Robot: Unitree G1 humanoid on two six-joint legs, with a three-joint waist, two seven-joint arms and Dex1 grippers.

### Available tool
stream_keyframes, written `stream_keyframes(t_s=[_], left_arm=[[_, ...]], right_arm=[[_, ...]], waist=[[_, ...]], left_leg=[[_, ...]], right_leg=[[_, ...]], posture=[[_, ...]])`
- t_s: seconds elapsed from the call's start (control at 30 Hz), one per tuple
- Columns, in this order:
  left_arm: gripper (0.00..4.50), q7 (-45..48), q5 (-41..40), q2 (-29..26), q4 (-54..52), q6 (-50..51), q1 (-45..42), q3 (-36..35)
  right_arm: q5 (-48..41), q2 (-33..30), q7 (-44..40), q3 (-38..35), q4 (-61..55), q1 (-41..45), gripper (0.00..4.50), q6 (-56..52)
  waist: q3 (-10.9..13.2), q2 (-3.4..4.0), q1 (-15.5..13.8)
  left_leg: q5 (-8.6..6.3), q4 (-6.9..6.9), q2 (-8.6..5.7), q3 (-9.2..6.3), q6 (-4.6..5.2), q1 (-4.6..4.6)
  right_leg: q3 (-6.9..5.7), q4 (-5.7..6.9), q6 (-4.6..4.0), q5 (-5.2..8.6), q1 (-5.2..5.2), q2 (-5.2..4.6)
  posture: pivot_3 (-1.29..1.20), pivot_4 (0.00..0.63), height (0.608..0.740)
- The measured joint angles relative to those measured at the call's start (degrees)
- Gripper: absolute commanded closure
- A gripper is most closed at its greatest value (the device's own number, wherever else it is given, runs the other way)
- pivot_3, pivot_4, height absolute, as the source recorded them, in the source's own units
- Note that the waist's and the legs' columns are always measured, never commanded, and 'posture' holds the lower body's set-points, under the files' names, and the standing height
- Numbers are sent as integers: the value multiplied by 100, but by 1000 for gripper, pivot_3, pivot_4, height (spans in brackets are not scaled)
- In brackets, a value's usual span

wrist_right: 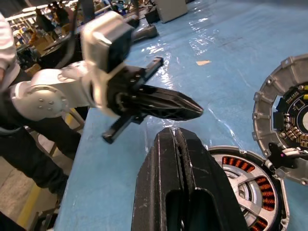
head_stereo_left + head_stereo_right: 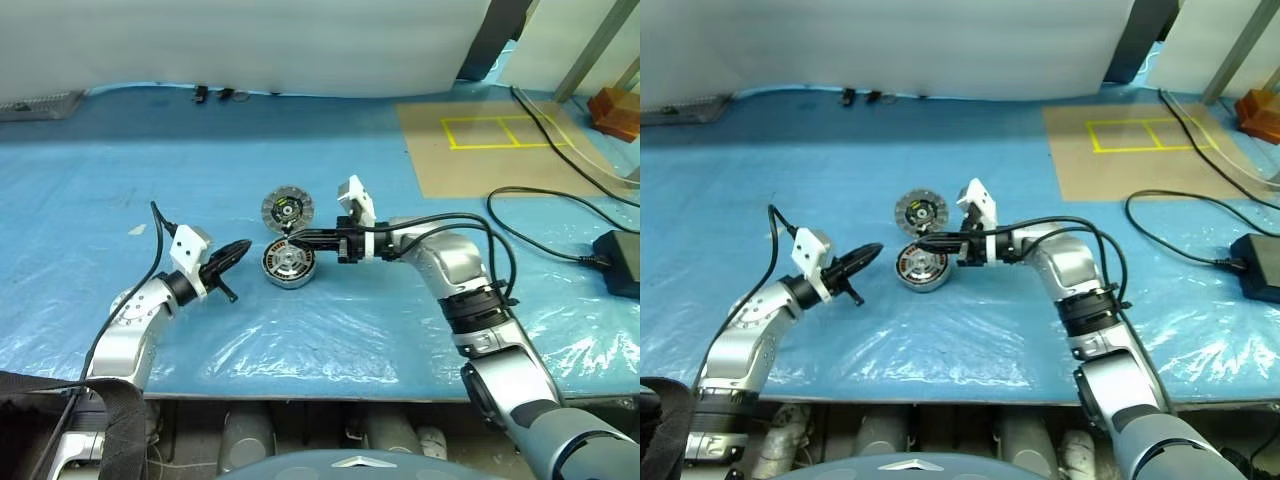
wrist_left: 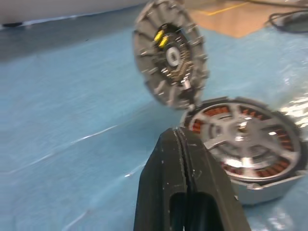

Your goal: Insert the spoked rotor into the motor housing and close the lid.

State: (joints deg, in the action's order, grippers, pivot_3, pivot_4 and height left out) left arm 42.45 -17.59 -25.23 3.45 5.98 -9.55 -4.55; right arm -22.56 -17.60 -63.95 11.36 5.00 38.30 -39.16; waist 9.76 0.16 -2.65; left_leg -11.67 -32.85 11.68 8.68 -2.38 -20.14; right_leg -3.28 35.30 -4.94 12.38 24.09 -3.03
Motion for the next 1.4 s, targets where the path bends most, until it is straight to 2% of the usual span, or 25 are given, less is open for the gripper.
stream_keyframes(t_s=[0.2, 0.5, 0.63, 0.9, 1.4], left_arm=[[4500, 156, 328, 66, 1690, -541, -1058, 97], [4500, 697, 730, 488, 4742, -1718, -3396, 272], [4500, 906, 861, 520, 5776, -1978, -4287, 270], [4500, 1642, 1140, 517, 6612, -1987, -5088, 308], [4500, 2658, 1152, 824, 6798, -1701, -5424, 228]], right_arm=[[-2, -529, 54, 127, -707, -466, 4479, -163], [-3, -581, 425, 180, -1014, -631, 4479, -174], [-15, -578, 555, 187, -1141, -783, 4479, -216], [-15, -549, 806, 183, -1237, -865, 4479, -217], [-172, -483, 1029, 95, -1310, -951, 4479, -270]], waist=[[0, -3, -36], [2, -8, -126], [4, -11, -158], [10, -21, -191], [16, -32, -314]], left_leg=[[12, 9, -5, -3, -19, -9], [17, 11, -25, -11, -14, -22], [24, 13, -34, -16, -4, -35], [23, 15, -35, -19, -8, -61], [18, 13, -21, -20, -17, -72]], right_leg=[[-1, -21, 6, -4, -1, -1], [-1, -34, 17, -12, 0, -2], [-4, -45, 37, -25, 1, -3], [-10, -48, 38, -26, 3, -6], [-18, -50, 33, -23, 3, -12]], posture=[[0, 150, 740], [0, 150, 740], [0, 150, 740], [0, 150, 740], [0, 150, 740]])
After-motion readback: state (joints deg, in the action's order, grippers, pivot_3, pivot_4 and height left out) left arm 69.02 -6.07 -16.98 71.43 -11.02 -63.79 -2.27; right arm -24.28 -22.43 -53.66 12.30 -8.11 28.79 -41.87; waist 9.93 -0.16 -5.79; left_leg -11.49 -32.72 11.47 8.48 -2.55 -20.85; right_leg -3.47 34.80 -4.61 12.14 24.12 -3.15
